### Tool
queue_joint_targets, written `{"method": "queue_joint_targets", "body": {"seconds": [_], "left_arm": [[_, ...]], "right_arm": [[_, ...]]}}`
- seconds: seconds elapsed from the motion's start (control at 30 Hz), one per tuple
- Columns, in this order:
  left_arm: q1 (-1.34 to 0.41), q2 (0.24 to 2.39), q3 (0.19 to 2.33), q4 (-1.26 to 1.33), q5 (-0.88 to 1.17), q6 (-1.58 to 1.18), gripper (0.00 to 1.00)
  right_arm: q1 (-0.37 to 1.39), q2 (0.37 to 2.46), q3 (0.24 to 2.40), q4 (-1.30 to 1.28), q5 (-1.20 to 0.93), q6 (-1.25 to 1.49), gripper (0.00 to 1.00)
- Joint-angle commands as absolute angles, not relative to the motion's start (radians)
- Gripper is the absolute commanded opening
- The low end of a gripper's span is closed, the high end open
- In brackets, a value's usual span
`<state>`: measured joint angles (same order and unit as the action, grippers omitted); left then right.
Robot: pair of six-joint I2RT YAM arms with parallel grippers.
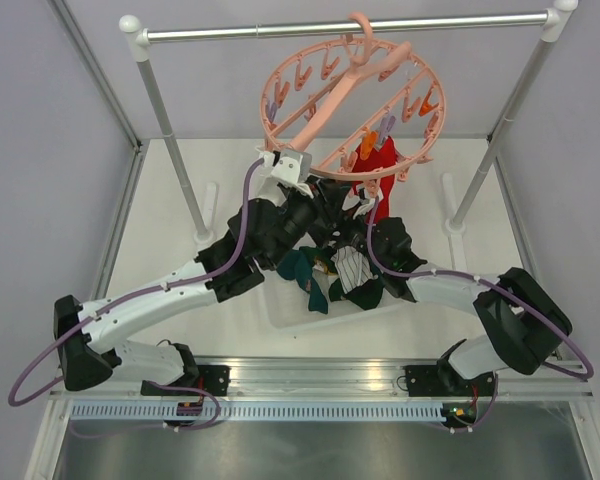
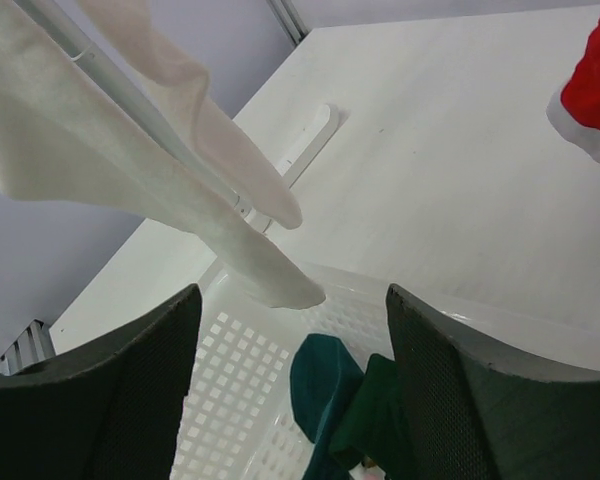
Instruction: Remove the socks clipped to the hanger
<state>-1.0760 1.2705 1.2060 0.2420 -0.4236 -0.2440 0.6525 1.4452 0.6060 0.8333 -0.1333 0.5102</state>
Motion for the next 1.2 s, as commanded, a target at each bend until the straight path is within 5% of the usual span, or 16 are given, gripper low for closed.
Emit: {"method": "queue_joint_targets", "body": {"seconds": [0.0, 0.6, 0.97, 1.17], "left_arm": [[-1.08, 1.285, 1.267, 0.241, -0.393, -0.285, 0.02], [-1.08, 1.318, 1.301, 0.218, -0.371, -0.308, 0.02], [-1.081, 1.347, 1.316, 0.219, -0.357, -0.321, 0.02], [-1.08, 1.354, 1.321, 0.219, -0.356, -0.325, 0.02]], "right_arm": [[0.661, 1.474, 0.657, 0.949, -0.138, 0.529, 0.78], [0.67, 1.54, 0.664, 1.064, -0.169, 0.607, 0.75], [0.684, 1.569, 0.643, 1.138, -0.186, 0.664, 0.48], [0.684, 1.548, 0.623, 1.137, -0.175, 0.673, 0.22]]}}
